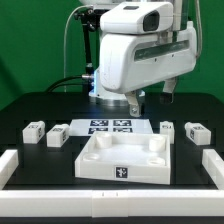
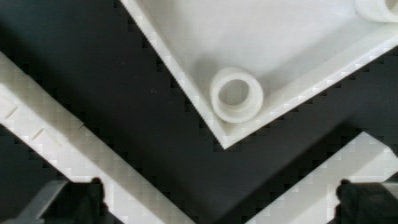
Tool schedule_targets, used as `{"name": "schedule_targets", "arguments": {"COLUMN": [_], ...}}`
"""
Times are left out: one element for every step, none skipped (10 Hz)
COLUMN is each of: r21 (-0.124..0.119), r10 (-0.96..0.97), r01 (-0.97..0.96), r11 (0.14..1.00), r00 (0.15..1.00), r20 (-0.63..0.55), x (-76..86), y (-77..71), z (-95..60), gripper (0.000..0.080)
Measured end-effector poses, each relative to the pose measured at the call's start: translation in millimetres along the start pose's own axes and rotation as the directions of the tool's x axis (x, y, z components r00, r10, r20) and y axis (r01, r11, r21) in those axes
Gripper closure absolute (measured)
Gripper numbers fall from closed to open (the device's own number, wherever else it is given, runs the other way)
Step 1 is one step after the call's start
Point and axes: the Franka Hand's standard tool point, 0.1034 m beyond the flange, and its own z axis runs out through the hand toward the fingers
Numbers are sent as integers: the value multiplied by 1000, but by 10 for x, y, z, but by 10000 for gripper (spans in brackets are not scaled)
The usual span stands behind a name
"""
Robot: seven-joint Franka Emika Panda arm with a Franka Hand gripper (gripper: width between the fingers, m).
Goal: Assemble one leg
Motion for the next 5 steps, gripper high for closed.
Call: {"name": "schedule_targets", "arguments": {"r21": [0,0,0,1,1], "r10": [0,0,0,0,0], "r01": [0,0,0,0,0], "r11": [1000,1000,1000,1000,1000], "r00": [1000,1000,1000,1000,1000], "r20": [0,0,0,1,1], "x": [0,0,-1,-2,-3], "y": [0,0,0,-2,-2], "z": [0,0,2,6,9], "gripper": [150,150,150,150,150]}}
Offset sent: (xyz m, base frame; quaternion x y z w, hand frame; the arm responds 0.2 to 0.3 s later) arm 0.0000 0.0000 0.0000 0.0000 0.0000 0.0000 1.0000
